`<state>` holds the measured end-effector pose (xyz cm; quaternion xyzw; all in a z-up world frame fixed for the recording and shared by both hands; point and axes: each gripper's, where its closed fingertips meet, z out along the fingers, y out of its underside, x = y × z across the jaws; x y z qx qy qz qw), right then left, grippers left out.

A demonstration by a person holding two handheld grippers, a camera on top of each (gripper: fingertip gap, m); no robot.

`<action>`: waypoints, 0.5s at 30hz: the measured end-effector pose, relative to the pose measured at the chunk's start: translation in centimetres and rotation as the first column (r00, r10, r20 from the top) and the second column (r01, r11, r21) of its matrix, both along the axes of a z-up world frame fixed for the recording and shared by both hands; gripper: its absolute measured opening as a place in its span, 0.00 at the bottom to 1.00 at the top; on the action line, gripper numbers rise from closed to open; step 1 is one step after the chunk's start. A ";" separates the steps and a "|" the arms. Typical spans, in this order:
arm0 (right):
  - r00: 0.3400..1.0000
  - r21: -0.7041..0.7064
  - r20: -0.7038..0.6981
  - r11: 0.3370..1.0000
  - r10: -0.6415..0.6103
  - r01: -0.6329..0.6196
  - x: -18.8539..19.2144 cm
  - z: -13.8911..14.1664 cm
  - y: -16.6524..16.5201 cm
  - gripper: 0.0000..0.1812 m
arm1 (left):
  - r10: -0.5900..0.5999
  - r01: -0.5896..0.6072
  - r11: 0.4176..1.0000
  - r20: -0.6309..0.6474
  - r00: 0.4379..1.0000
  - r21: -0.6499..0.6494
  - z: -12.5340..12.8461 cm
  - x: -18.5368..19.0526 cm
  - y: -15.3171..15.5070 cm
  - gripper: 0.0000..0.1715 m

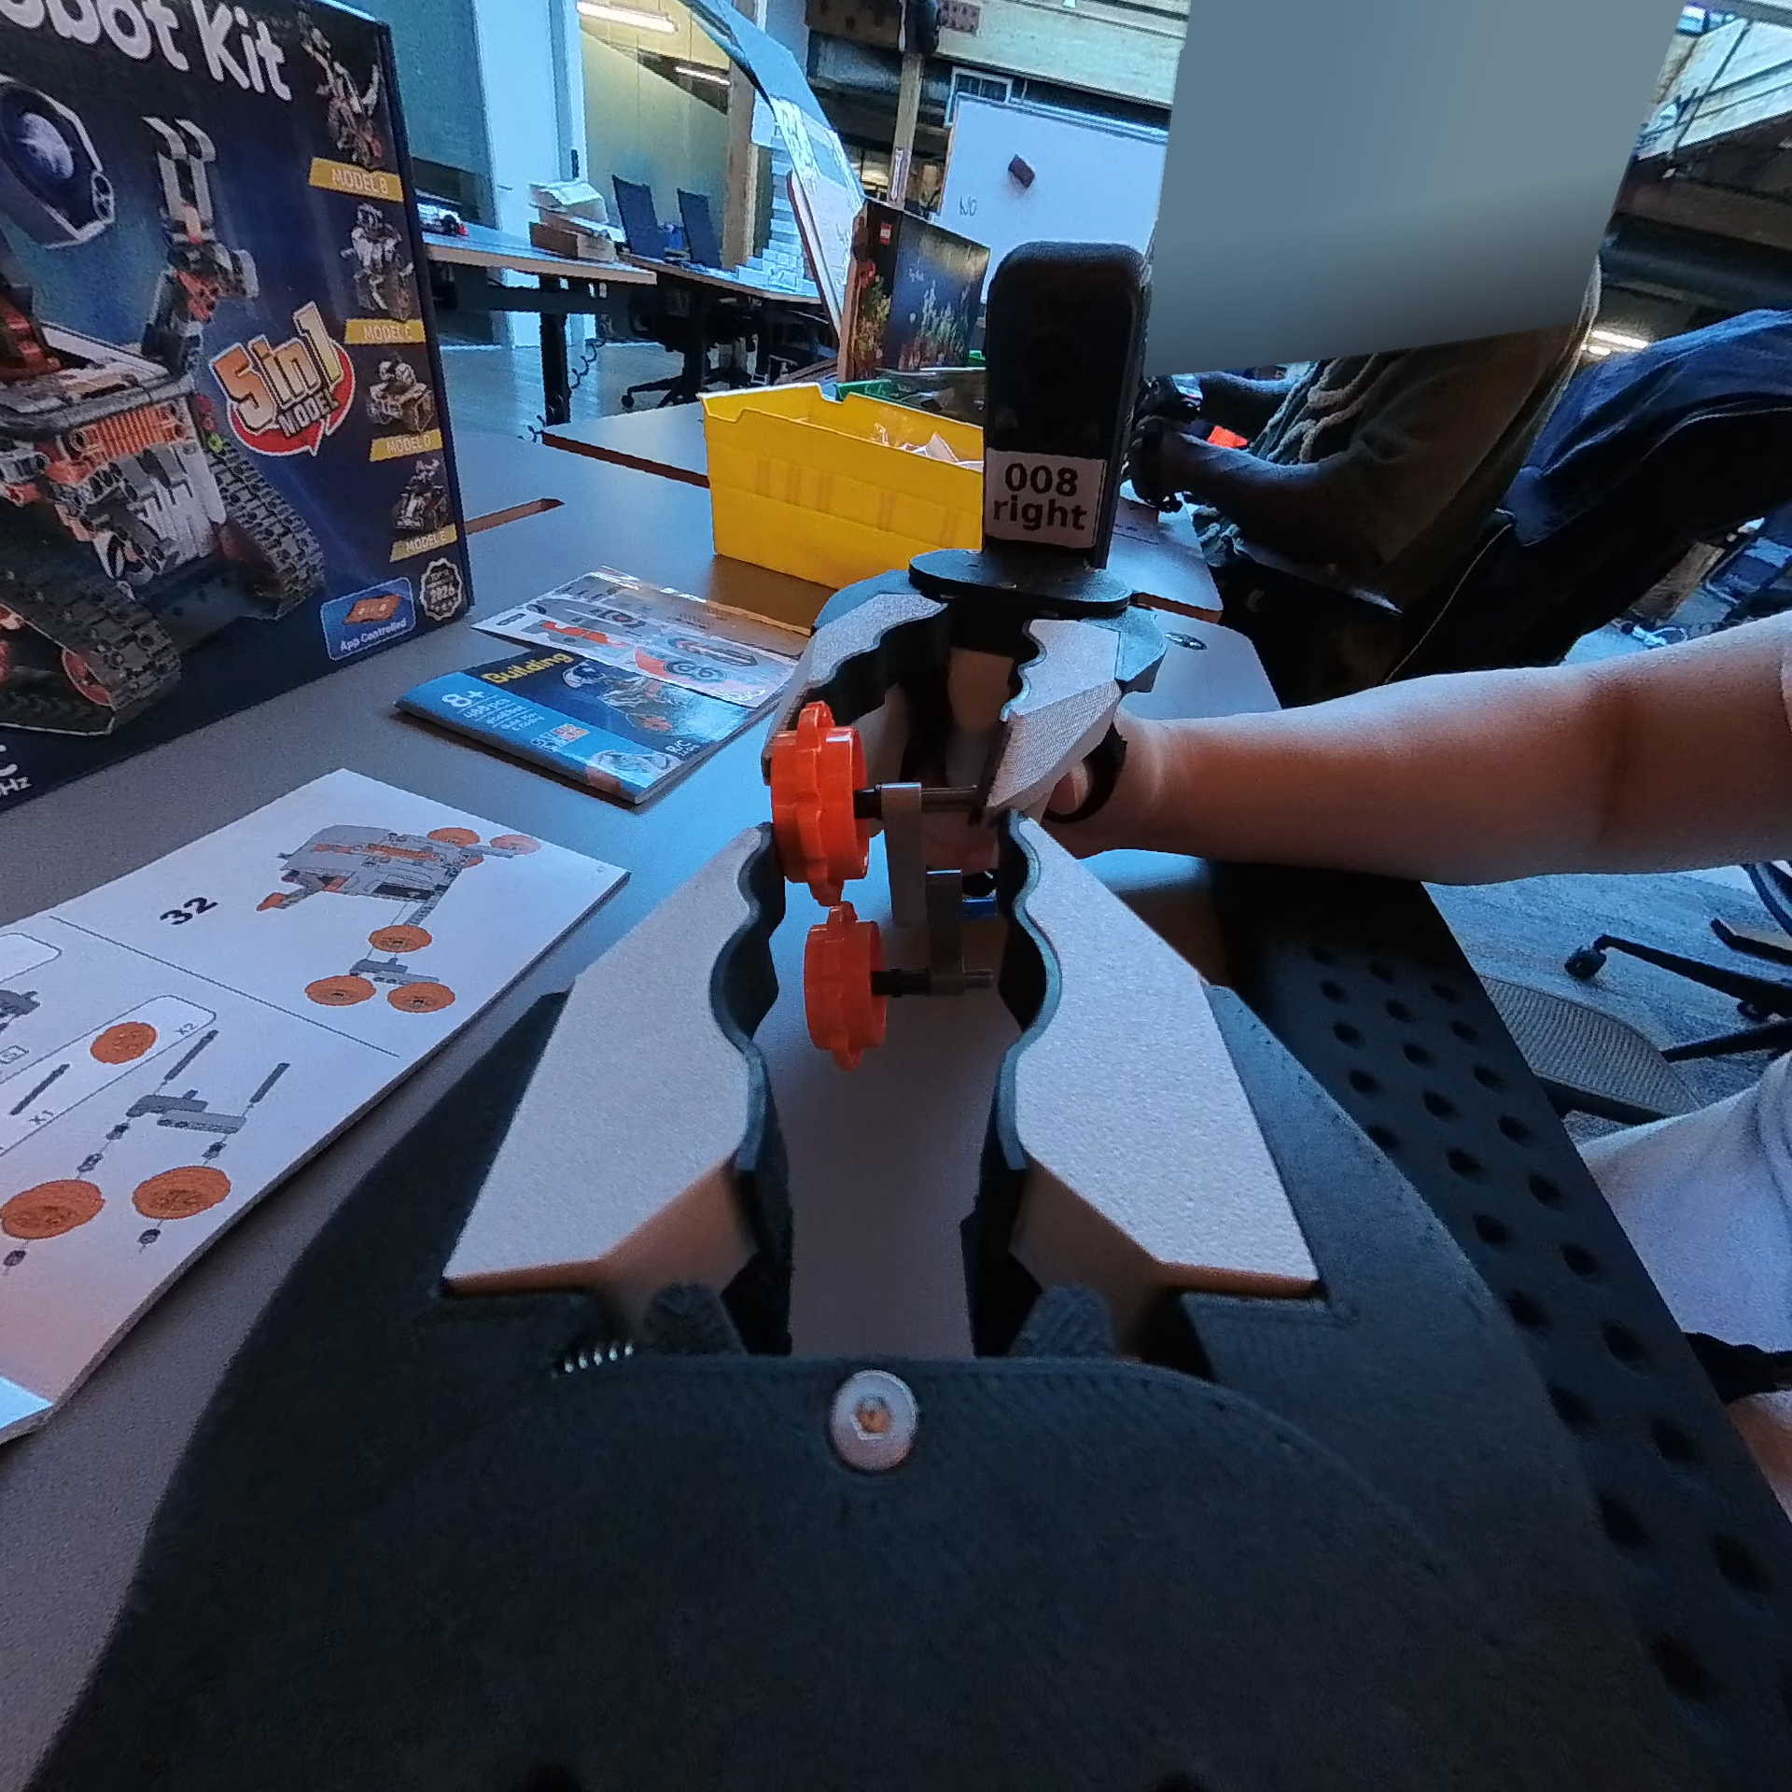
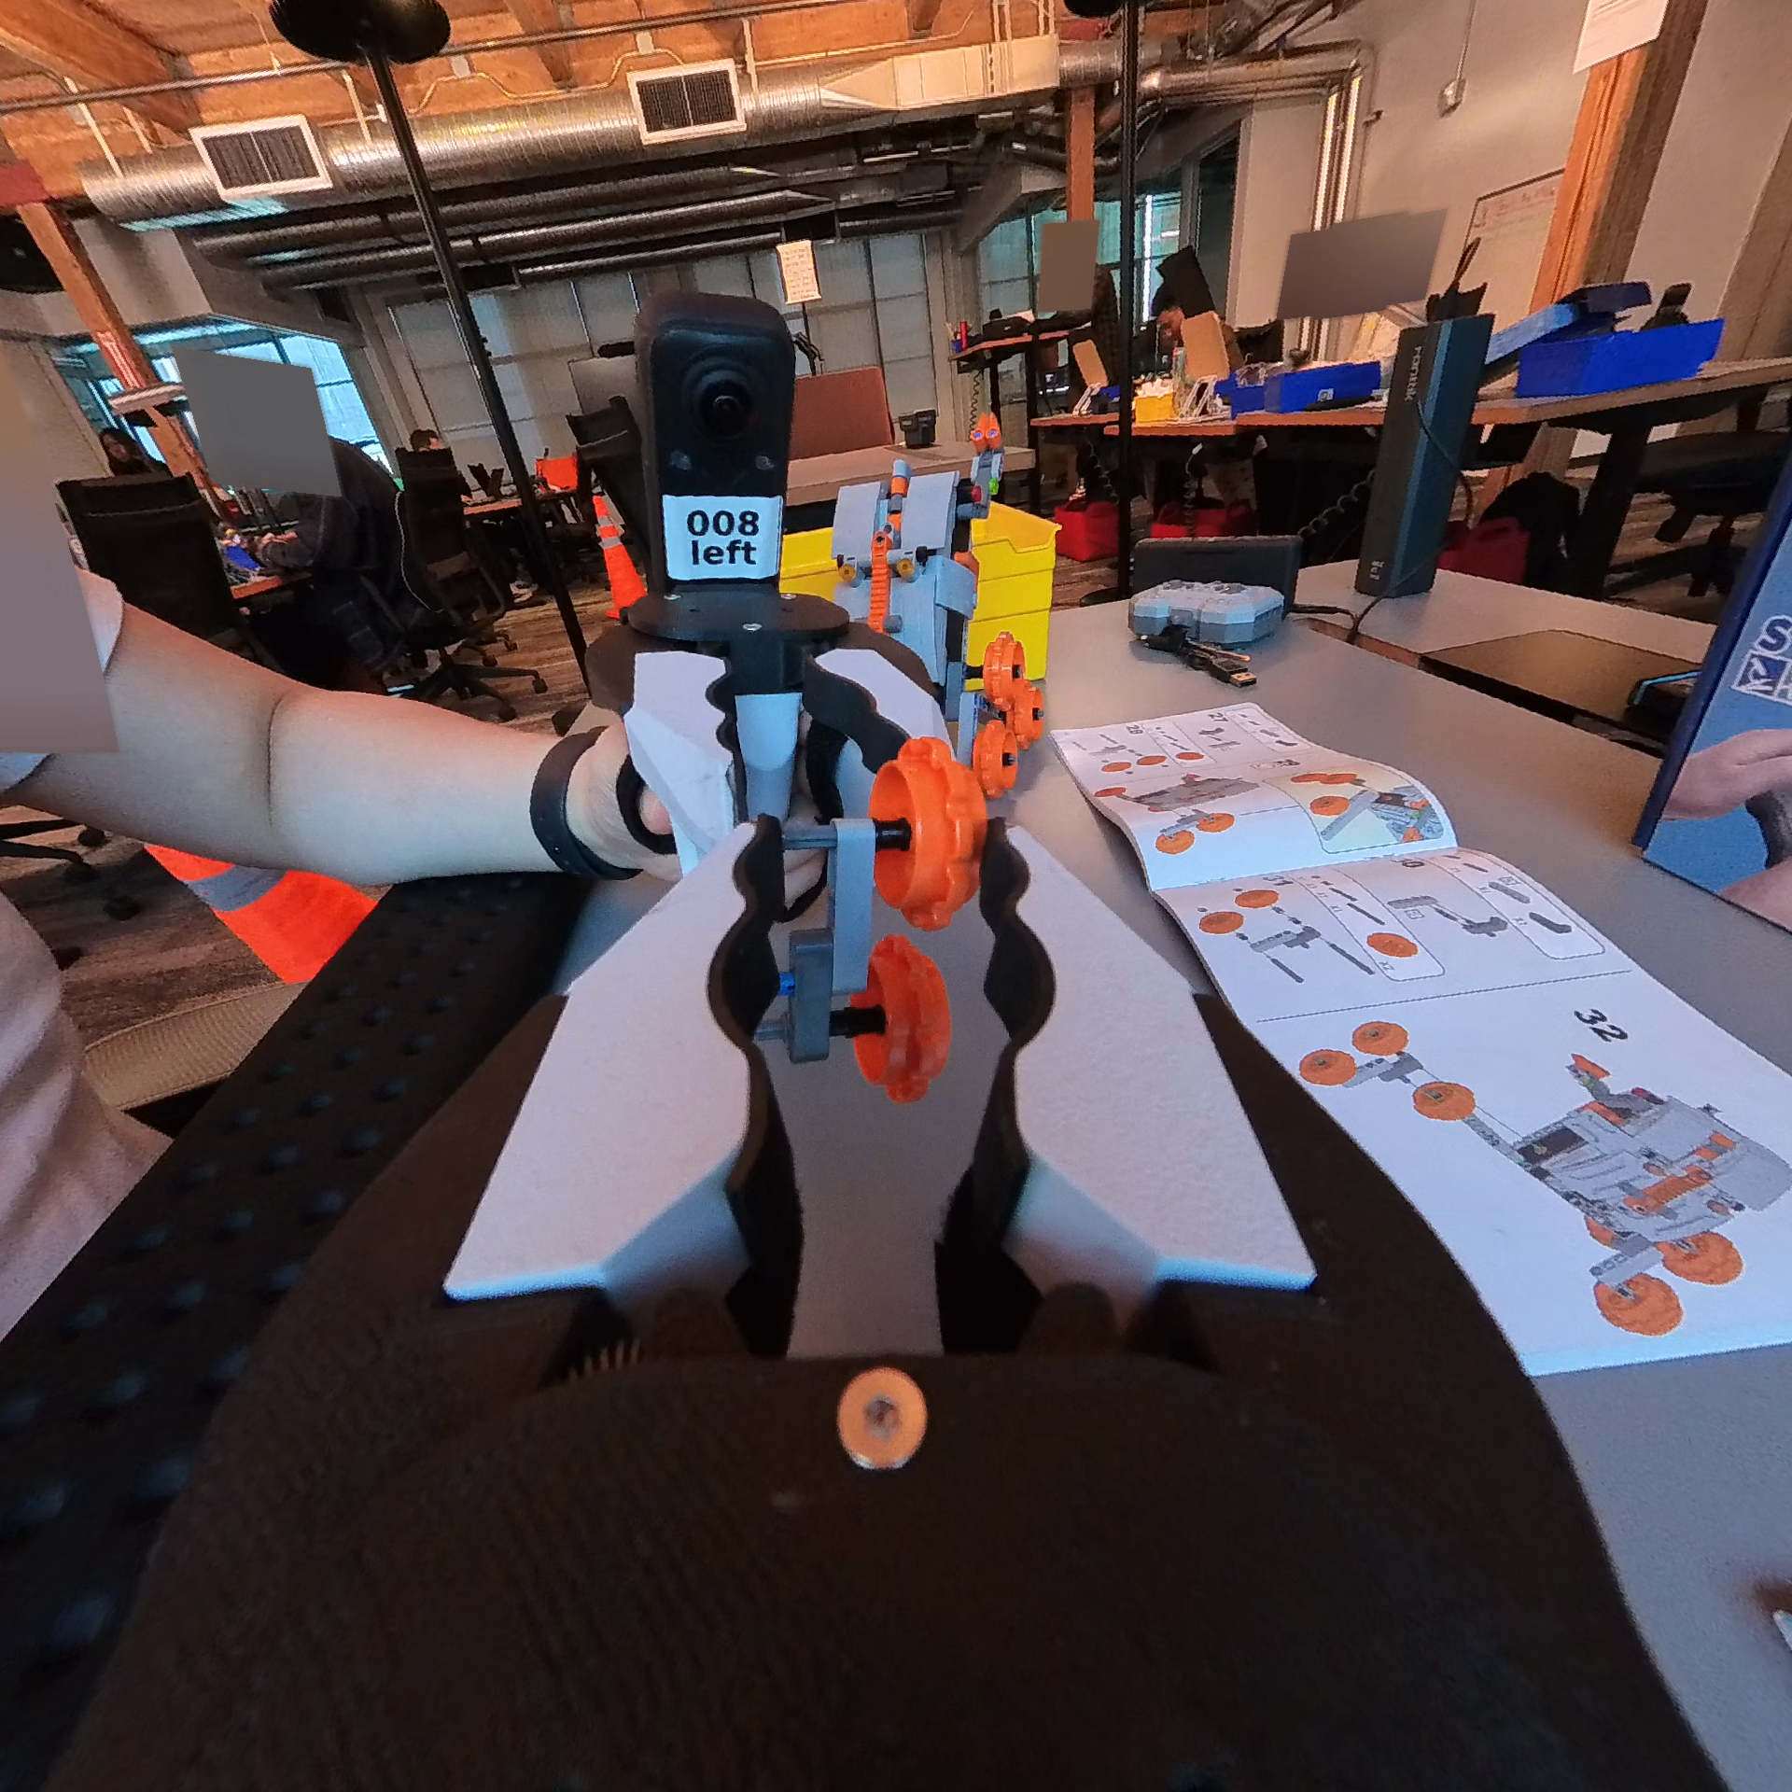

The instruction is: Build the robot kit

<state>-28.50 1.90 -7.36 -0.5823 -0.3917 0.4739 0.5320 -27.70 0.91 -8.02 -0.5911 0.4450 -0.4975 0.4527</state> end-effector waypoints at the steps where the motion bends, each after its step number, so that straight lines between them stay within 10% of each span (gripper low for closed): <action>1: 1.000 0.000 0.000 1.000 0.000 0.000 0.0 0.0 0.0 0.22 | 0.000 0.000 1.000 0.000 1.000 0.002 0.0 0.0 0.0 0.25; 15: 1.000 -0.006 0.003 1.000 0.002 -0.002 0.1 0.0 -0.2 0.22 | 0.010 -0.010 1.000 -0.004 1.000 0.018 0.0 0.3 -0.1 0.24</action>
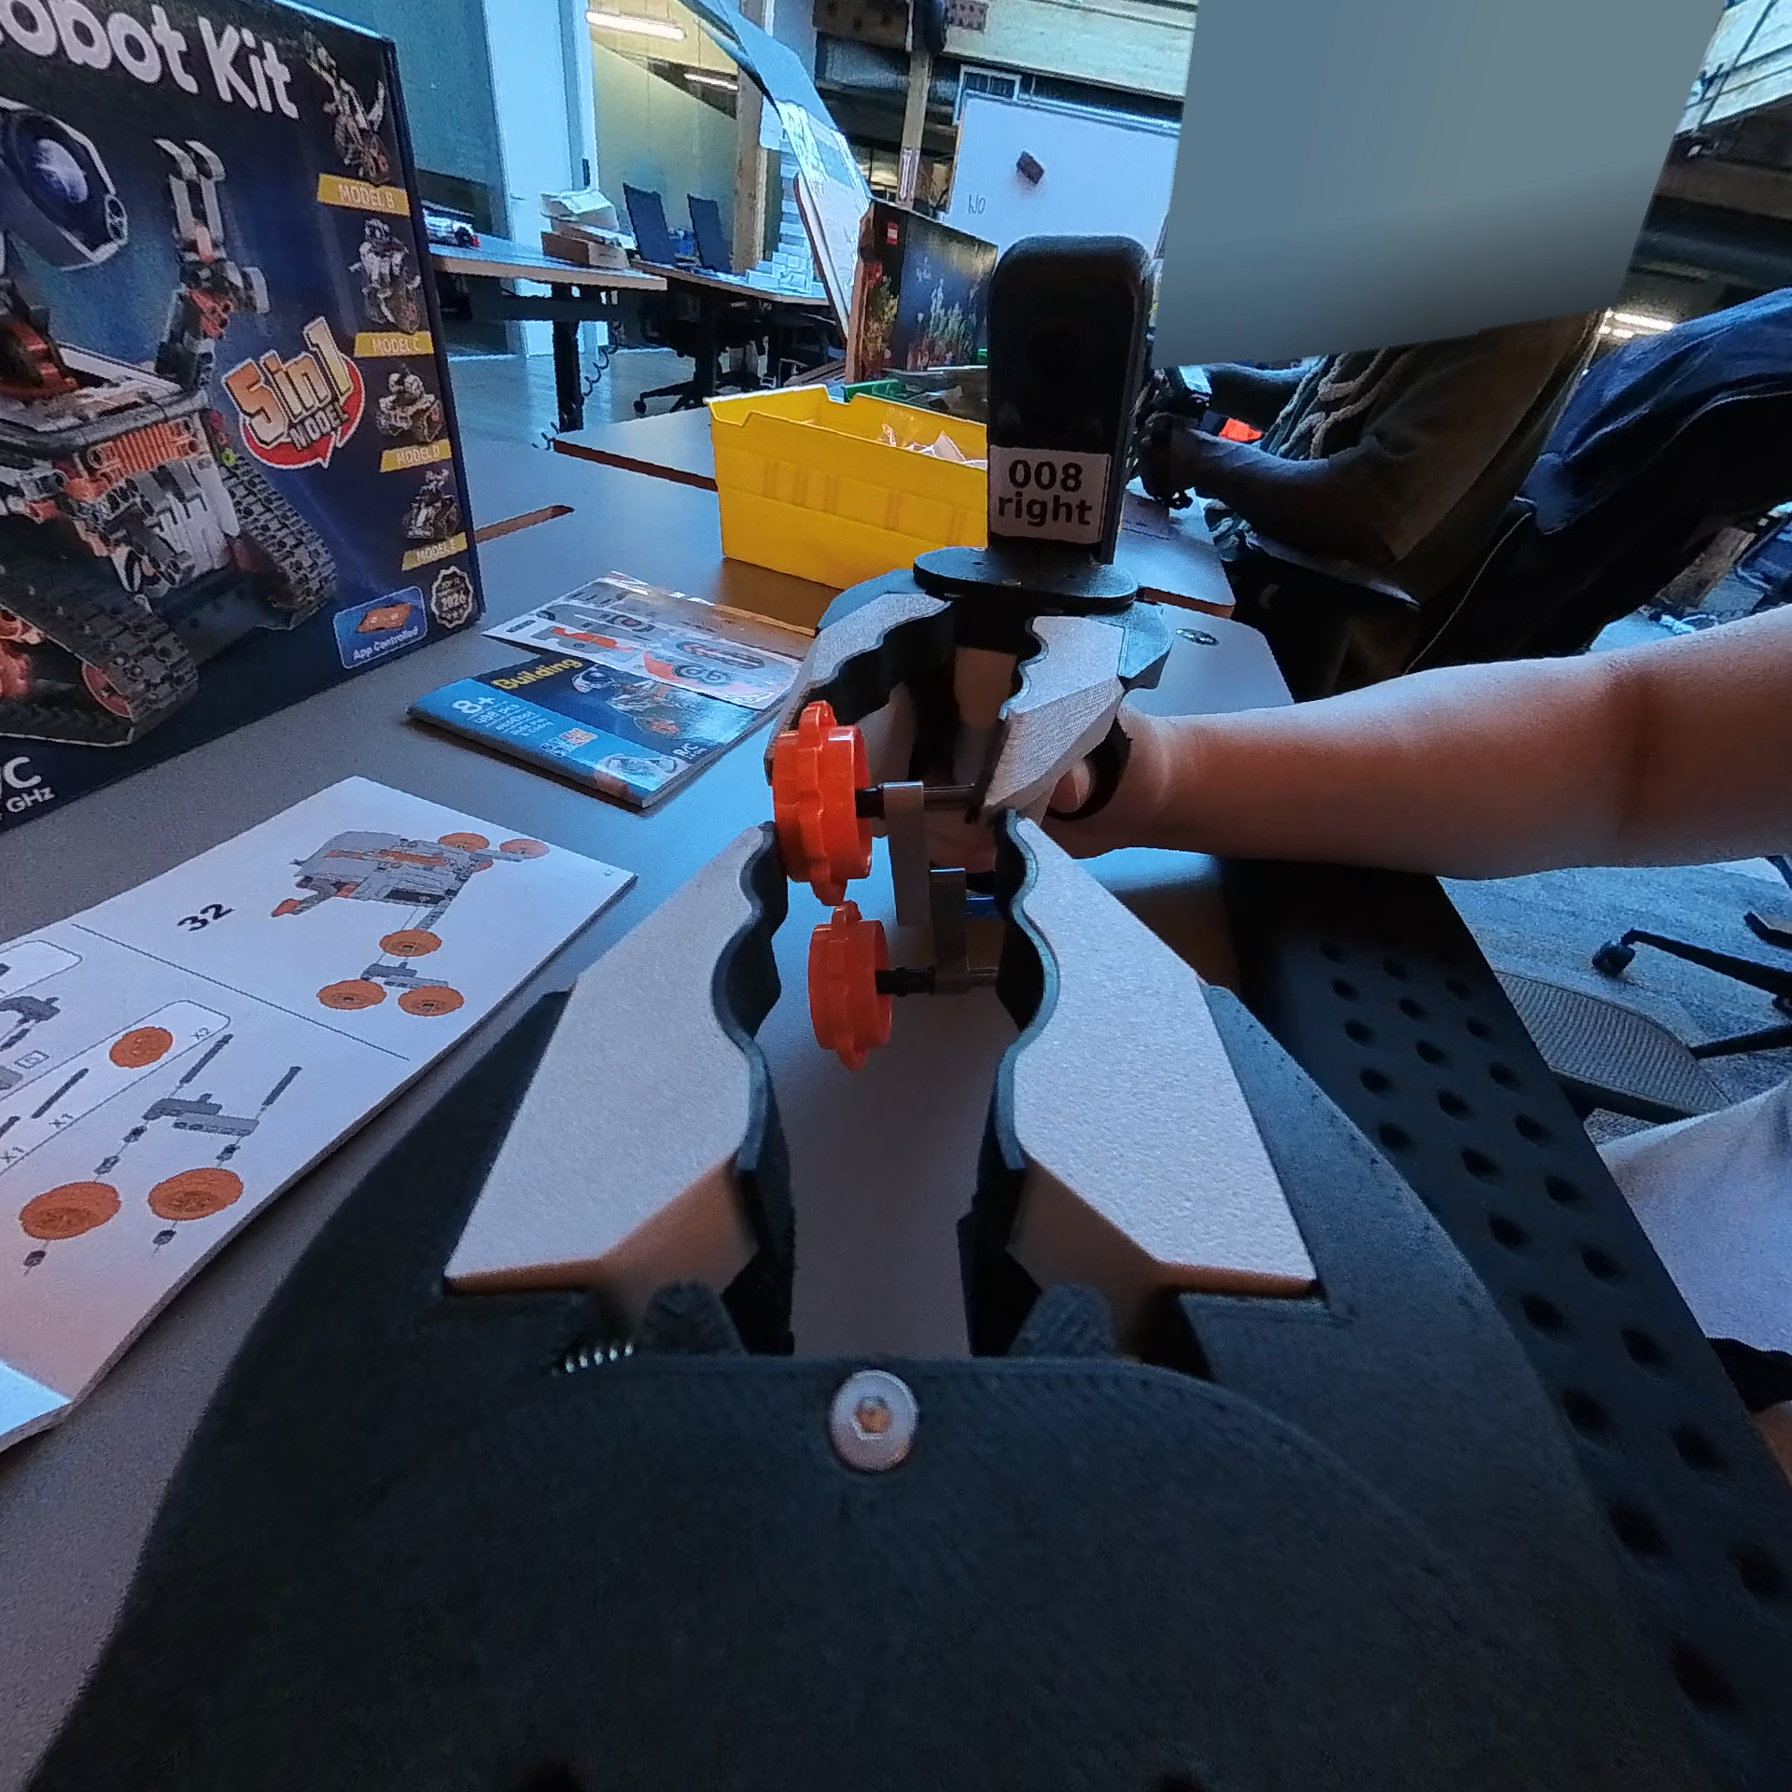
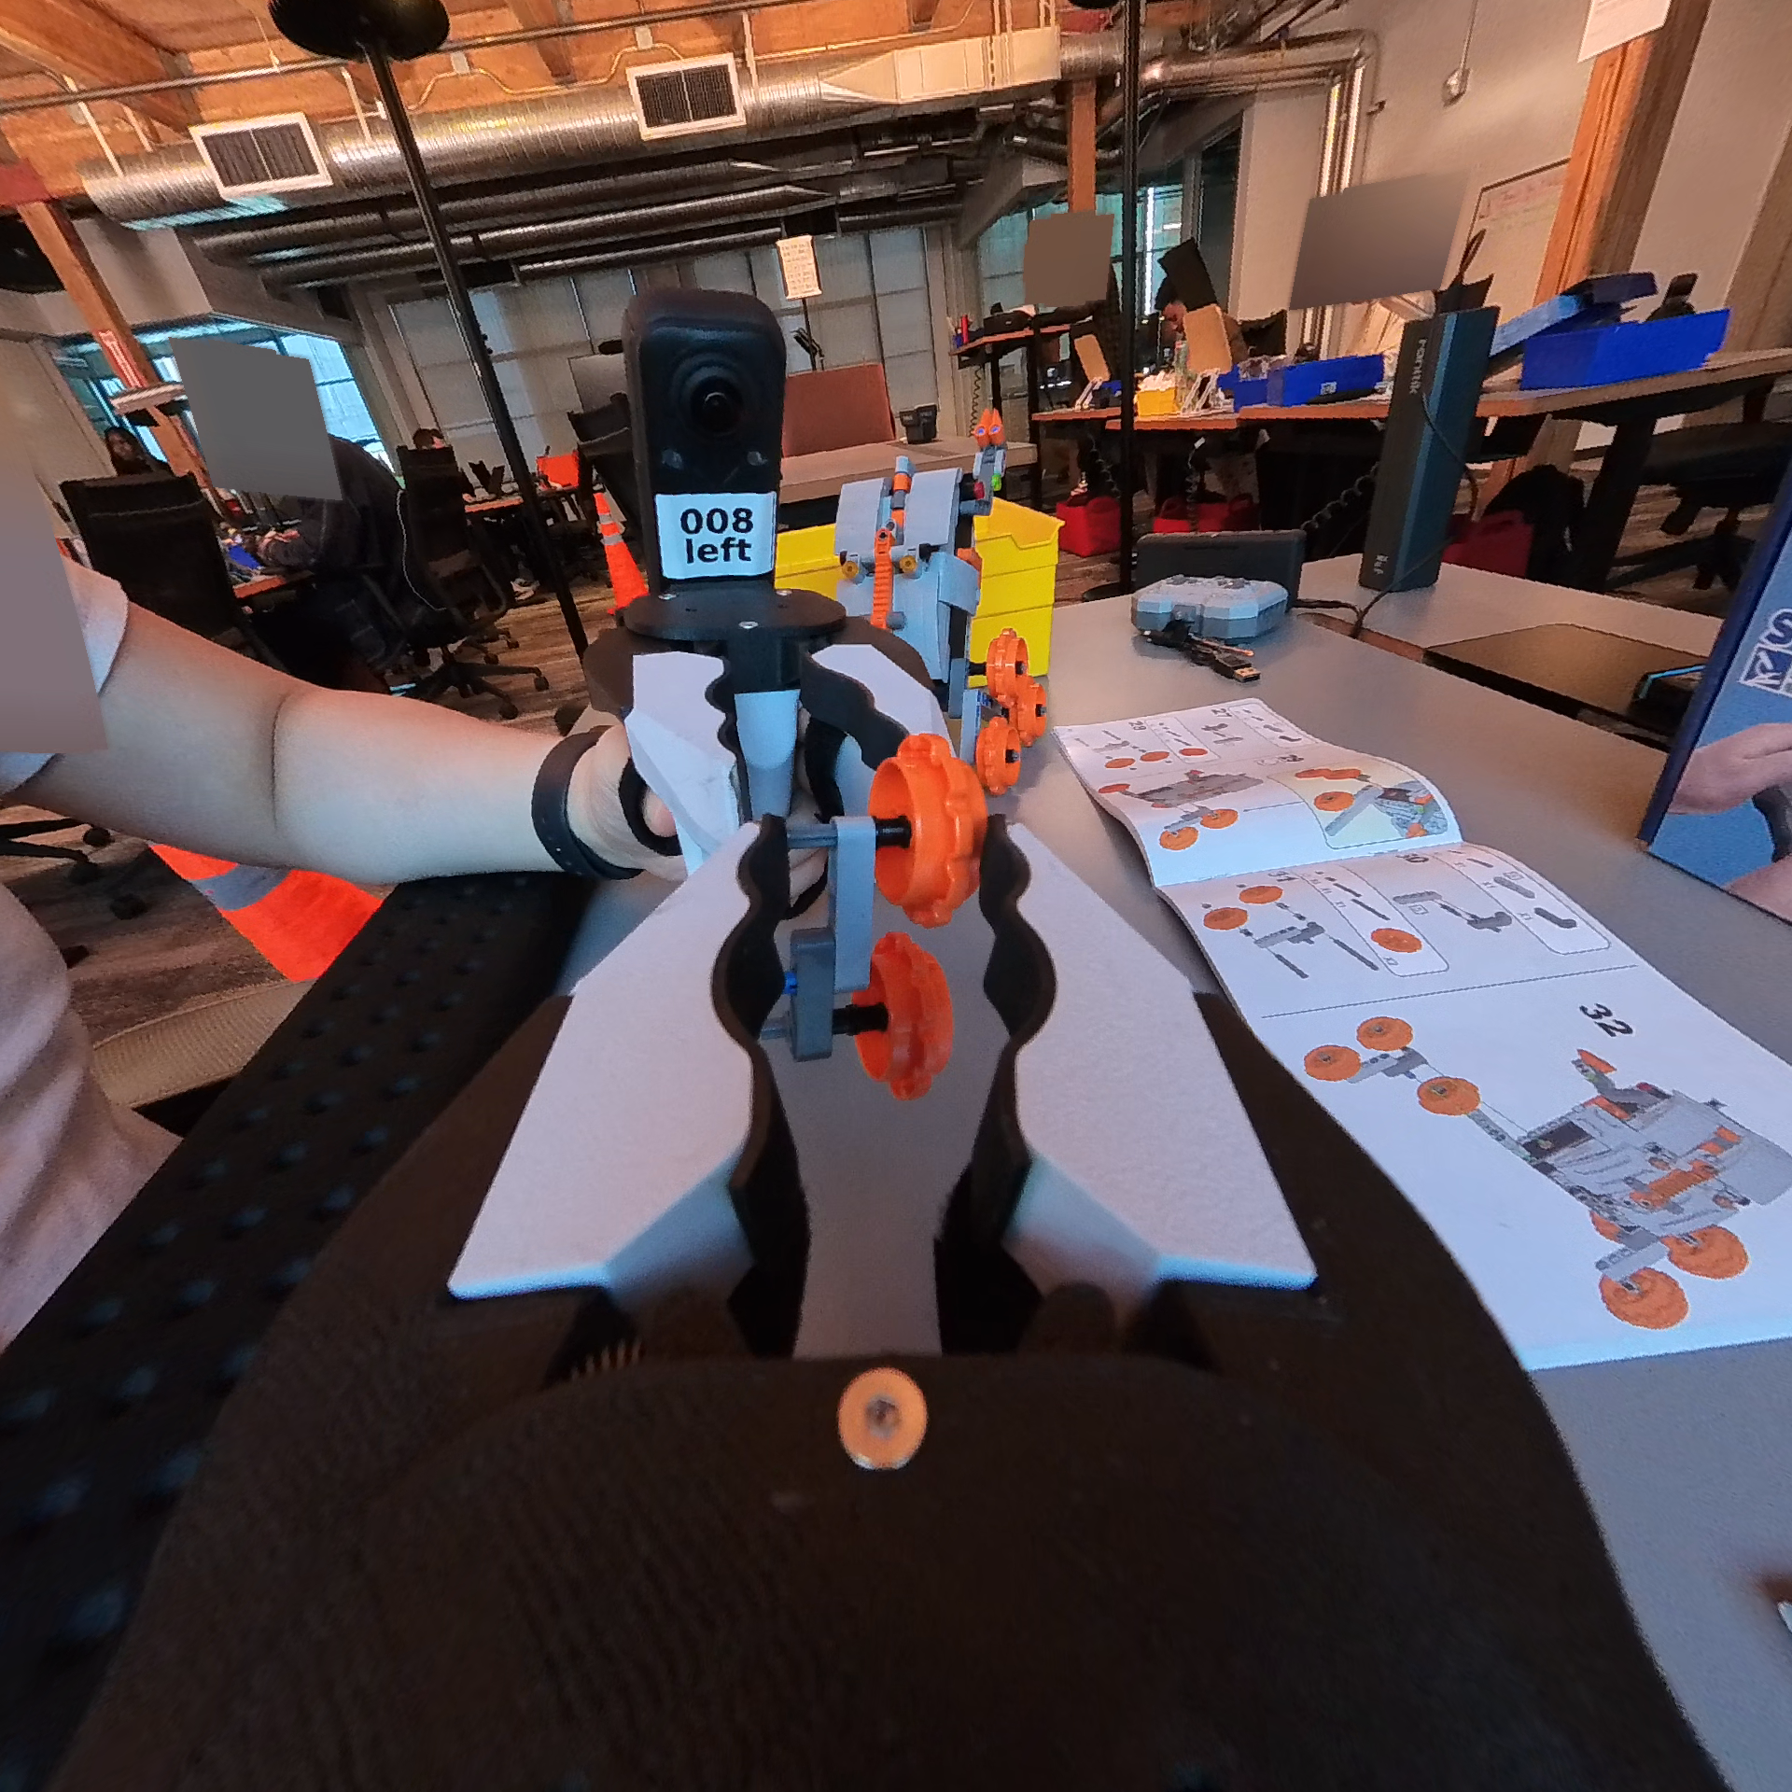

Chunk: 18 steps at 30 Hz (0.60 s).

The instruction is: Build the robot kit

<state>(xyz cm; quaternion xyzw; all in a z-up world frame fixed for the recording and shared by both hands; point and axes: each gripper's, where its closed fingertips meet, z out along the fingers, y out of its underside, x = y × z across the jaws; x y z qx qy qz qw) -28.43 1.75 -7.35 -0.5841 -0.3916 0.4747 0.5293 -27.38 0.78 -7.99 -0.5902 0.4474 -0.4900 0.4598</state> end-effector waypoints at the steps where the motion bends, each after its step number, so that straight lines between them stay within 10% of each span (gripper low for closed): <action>1: 1.000 0.000 0.003 1.000 0.000 0.000 0.0 0.0 0.0 0.22 | 0.002 -0.002 1.000 -0.002 1.000 0.002 0.0 0.1 0.0 0.24; 18: 1.000 0.020 0.000 0.999 -0.026 0.026 -0.4 0.6 0.4 0.22 | 0.097 -0.097 0.994 0.016 0.995 0.038 0.2 -0.1 1.5 0.17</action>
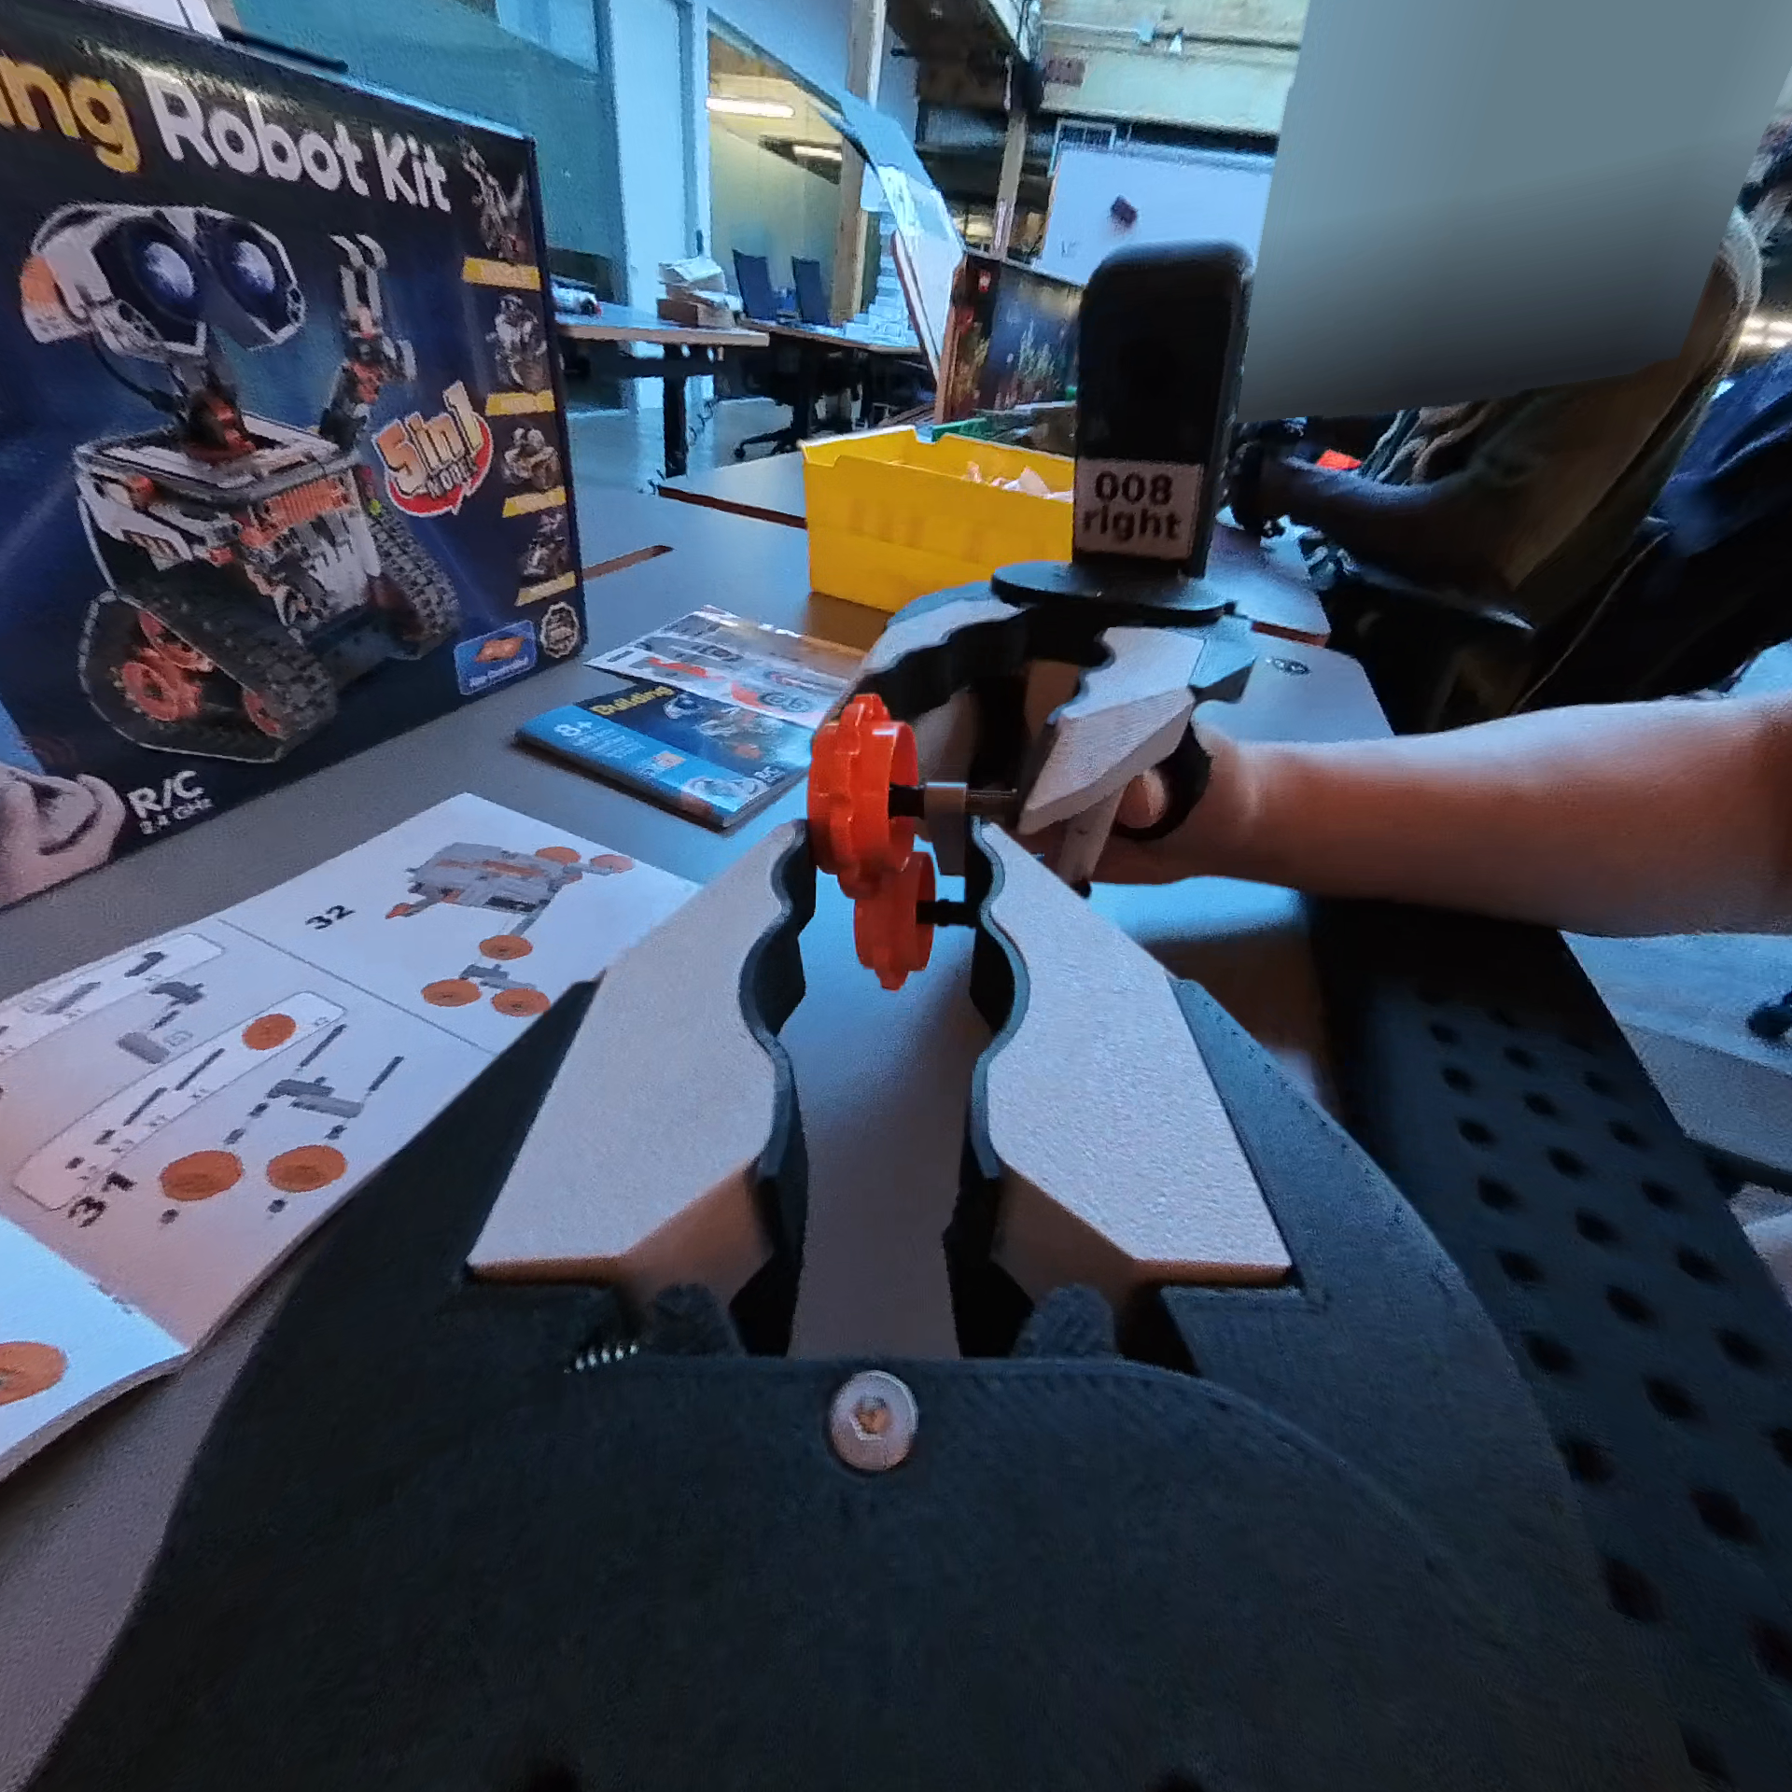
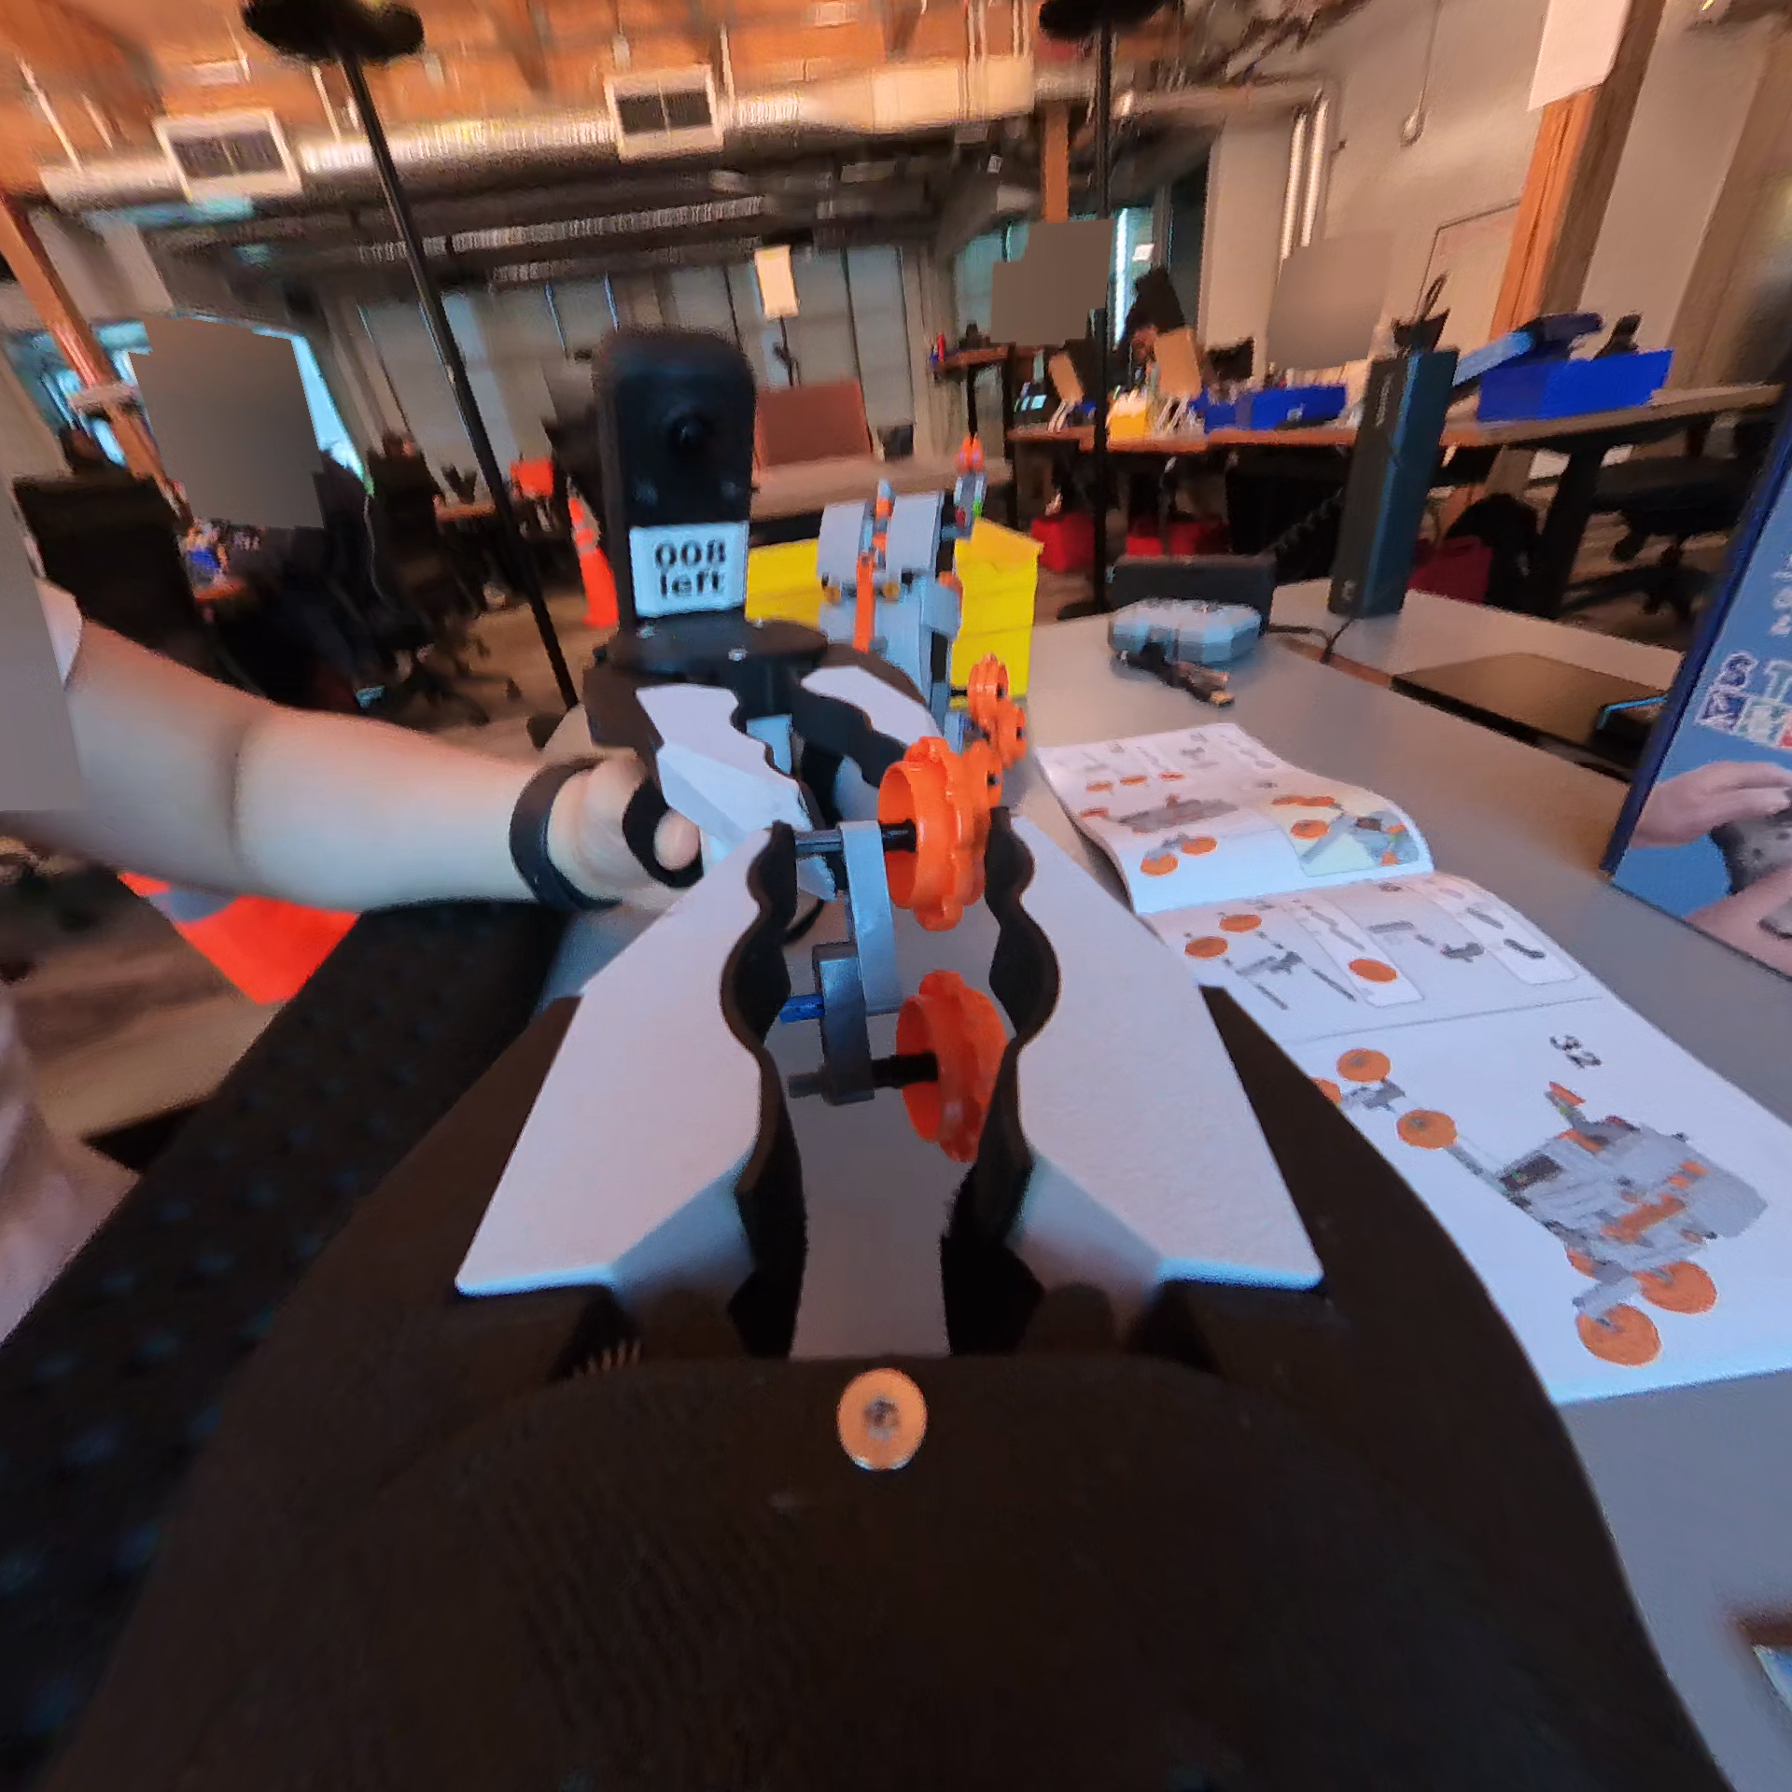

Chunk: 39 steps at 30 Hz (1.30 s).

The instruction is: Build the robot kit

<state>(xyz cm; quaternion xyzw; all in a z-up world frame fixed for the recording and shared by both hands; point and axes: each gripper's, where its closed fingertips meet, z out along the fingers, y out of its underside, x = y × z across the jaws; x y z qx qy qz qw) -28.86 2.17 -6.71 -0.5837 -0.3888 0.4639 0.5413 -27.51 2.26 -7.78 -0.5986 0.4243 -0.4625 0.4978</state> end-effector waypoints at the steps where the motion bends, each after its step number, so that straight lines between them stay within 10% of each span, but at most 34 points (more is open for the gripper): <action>1: 1.000 0.002 -0.001 1.000 0.018 -0.018 0.1 -0.1 -0.2 0.22 | -0.022 0.022 1.000 -0.005 1.000 -0.006 -0.1 0.0 -0.2 0.16; 39: 0.991 0.090 0.102 0.992 0.084 -0.094 -1.0 0.4 -2.4 0.22 | -0.237 0.240 0.969 -0.046 0.970 0.060 0.5 -1.3 -2.9 0.15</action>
